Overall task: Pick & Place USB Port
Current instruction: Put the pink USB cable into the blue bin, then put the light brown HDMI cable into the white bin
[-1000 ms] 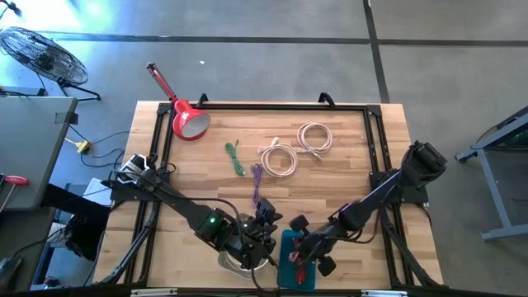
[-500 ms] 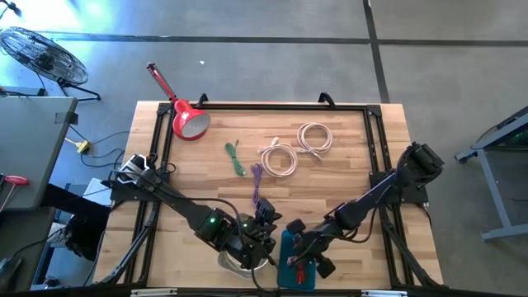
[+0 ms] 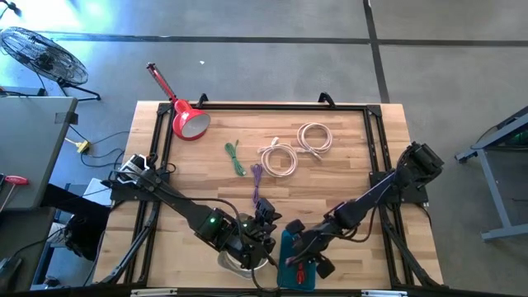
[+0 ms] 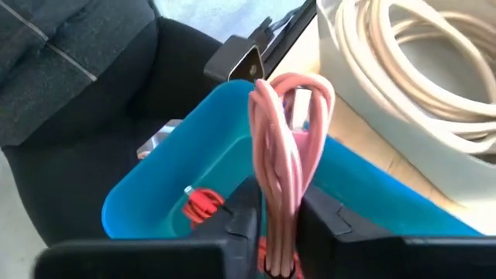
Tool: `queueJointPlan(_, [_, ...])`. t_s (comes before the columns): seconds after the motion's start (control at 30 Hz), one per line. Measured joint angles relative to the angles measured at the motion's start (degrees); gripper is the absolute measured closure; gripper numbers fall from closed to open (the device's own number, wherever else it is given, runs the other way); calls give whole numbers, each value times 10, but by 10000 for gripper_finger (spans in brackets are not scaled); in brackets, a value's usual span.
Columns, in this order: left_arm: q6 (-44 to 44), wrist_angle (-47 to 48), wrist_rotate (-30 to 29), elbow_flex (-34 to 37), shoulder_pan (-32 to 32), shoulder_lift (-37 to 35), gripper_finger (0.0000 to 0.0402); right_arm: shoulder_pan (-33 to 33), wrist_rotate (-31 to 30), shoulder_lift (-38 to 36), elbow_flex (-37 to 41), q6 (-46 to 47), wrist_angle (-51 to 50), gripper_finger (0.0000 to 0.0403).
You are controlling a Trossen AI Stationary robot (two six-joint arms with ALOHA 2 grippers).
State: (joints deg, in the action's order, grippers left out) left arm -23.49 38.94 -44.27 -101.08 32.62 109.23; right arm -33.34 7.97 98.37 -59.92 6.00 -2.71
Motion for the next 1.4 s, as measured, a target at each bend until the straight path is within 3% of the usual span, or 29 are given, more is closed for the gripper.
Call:
queueJointPlan(0.13, [0, 0, 0, 0, 0, 0, 204, 0, 0, 0, 0, 0, 5, 323])
queueJointPlan(0.47, [14, 11, 1, 0, 0, 0, 204, 0, -9, 0, 0, 0, 7, 321])
queueJointPlan(0.77, [29, 71, -17, 0, 1, -2, 204, 4, -9, -7, 0, 15, 8, 321])
queueJointPlan(0.97, [59, 128, -44, 0, 4, -5, 204, 12, -21, -50, 0, 16, -16, 320])
queueJointPlan(1.07, [97, 170, -41, -15, 5, -5, 204, 12, -72, -87, -1, 15, -70, 320])
queueJointPlan(1.2, [141, 228, -30, -29, 5, -5, 204, 14, -197, -140, -1, 28, -196, 320])
queueJointPlan(1.3, [152, 247, -28, -37, 5, -5, 204, 22, -298, -172, -1, 68, -302, 320])
queueJointPlan(1.4, [153, 249, -13, -37, 5, -5, 204, 38, -358, -192, -1, 118, -392, 320])
